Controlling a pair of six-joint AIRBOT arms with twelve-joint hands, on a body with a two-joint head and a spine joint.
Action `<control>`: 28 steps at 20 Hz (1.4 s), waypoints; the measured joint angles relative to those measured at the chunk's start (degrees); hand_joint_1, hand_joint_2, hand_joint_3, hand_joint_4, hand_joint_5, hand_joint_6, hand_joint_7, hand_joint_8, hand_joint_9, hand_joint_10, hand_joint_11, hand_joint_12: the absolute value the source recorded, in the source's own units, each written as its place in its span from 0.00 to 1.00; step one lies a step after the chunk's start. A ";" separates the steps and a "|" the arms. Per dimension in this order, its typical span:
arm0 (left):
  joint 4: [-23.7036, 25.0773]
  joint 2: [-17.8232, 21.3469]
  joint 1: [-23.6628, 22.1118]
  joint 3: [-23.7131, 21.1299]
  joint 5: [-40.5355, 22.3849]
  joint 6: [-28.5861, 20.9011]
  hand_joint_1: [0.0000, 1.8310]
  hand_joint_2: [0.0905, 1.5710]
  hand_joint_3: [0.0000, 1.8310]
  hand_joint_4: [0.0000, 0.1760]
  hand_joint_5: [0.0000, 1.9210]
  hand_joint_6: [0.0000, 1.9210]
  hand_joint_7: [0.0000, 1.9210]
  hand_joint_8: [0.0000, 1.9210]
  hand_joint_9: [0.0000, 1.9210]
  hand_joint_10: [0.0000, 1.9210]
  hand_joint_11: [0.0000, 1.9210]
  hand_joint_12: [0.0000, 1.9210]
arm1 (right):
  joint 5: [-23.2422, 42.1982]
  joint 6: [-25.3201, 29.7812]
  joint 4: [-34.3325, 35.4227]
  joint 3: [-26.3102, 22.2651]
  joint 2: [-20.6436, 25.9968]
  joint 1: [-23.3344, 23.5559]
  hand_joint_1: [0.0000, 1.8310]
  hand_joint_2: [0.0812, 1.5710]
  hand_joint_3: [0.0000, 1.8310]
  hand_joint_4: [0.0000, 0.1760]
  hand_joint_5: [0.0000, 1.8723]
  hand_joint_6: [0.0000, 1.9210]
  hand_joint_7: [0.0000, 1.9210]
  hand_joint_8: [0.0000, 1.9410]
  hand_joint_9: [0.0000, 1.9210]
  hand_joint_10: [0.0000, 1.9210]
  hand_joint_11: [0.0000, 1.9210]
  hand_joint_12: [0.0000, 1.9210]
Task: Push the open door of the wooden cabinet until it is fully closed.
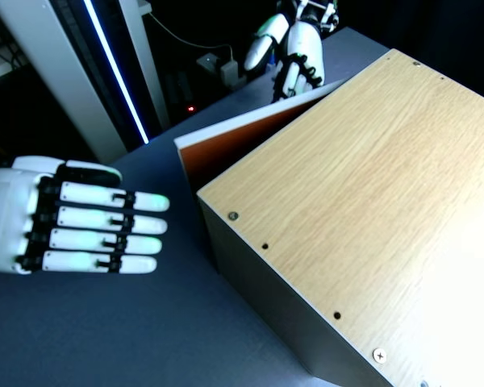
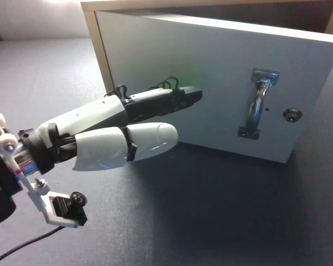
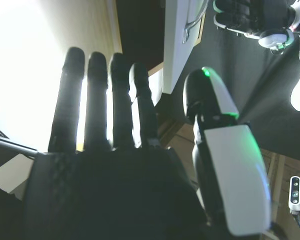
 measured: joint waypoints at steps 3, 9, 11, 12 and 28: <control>-1.81 -0.83 -1.07 0.87 0.70 -0.09 0.00 0.95 0.00 0.00 0.09 0.00 0.10 0.00 0.11 0.01 0.11 0.02 | 0.00 0.00 0.24 0.17 -0.07 0.00 0.28 0.84 0.00 0.00 0.19 0.00 0.21 0.00 0.19 0.00 0.18 0.00; -3.61 -3.52 -3.02 2.95 0.98 -0.07 0.05 0.95 0.00 0.00 0.07 0.00 0.06 0.00 0.08 0.00 0.10 0.04 | -0.07 0.02 0.00 0.26 -0.42 0.00 0.29 0.83 0.00 0.00 0.20 0.00 0.21 0.00 0.19 0.00 0.18 0.00; -4.66 -3.56 -3.56 3.04 0.83 -0.09 0.02 0.94 0.00 0.00 0.05 0.00 0.05 0.00 0.07 0.00 0.09 0.04 | -0.02 0.00 0.17 0.28 -0.42 0.00 0.30 0.83 0.00 0.00 0.20 0.00 0.22 0.00 0.19 0.00 0.18 0.00; -4.68 -3.58 -3.85 3.28 0.87 -0.07 0.04 0.94 0.00 0.00 0.06 0.00 0.06 0.00 0.09 0.00 0.10 0.05 | -0.07 0.02 0.22 0.28 -0.42 0.00 0.31 0.84 0.00 0.00 0.20 0.00 0.22 0.00 0.19 0.00 0.18 0.00; -6.36 -4.52 -4.59 4.81 1.29 -0.20 0.09 0.94 0.00 0.00 0.08 0.00 0.09 0.00 0.11 0.00 0.06 0.21 | -0.02 0.46 0.17 0.37 -0.46 0.00 0.21 0.80 0.00 0.00 0.19 0.00 0.17 0.00 0.12 0.00 0.09 0.00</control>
